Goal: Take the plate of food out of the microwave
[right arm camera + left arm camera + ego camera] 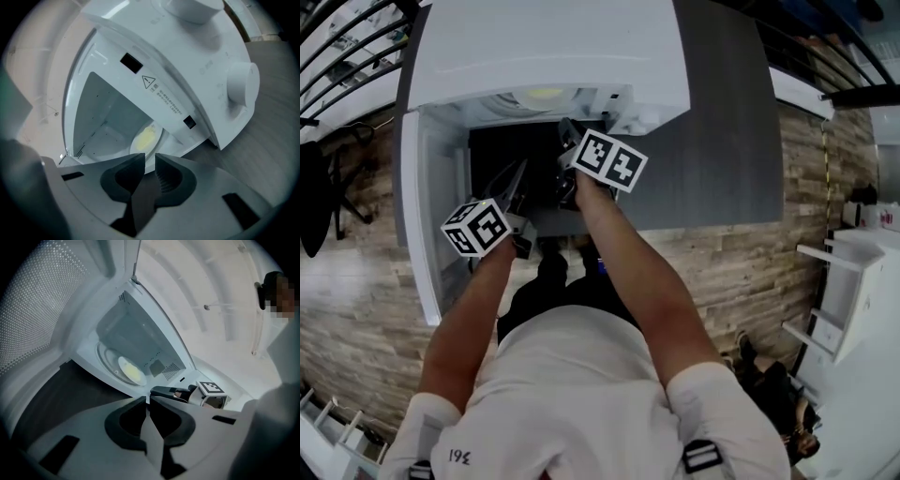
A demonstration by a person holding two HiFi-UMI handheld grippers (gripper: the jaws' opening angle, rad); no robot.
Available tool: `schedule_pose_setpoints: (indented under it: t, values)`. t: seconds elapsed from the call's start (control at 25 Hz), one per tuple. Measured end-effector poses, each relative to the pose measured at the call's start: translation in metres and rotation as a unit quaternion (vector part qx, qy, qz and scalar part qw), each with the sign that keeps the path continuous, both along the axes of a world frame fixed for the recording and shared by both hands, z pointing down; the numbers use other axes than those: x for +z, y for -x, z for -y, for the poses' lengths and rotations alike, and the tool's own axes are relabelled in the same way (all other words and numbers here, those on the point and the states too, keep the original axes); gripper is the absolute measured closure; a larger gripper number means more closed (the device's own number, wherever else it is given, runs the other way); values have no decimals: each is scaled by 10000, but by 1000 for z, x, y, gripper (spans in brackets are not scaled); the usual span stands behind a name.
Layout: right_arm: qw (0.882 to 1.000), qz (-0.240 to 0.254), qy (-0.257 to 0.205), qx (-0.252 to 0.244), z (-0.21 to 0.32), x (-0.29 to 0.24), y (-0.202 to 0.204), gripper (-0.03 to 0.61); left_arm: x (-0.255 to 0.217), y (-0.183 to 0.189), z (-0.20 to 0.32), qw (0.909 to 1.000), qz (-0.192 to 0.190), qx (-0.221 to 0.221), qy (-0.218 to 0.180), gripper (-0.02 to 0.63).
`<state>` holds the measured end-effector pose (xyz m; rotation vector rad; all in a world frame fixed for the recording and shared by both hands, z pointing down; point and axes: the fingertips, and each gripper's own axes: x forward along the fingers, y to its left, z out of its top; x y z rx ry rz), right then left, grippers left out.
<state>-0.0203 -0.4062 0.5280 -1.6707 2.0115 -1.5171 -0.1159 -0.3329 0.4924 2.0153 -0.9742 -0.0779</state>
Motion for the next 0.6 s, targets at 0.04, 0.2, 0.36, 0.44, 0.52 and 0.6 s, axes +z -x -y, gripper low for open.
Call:
schedule_pose_setpoints:
  t: [0.04,0.2,0.36,0.44,0.52,0.6]
  values:
    - [10000,0,29,45,4,3,-2,529,1,0,2,10000,-8,6,5,606]
    - [9996,79,170,201,16,15,-5,529,3,2,8,10000,-10,-8,31,606]
    - [9988,132,154,450,32,19,-11,529,6,1,15,10000,-42,-22,72,606]
    - [9981,127,123,595,44,20,-10,529,9,4,22,9999,-61,-37,95,606]
    - [9972,223,95,712,52,20,-9,529,10,6,26,9999,-66,-59,112,606]
    - [9962,322,76,800,54,19,-8,509,10,7,26,9999,-64,-83,122,606]
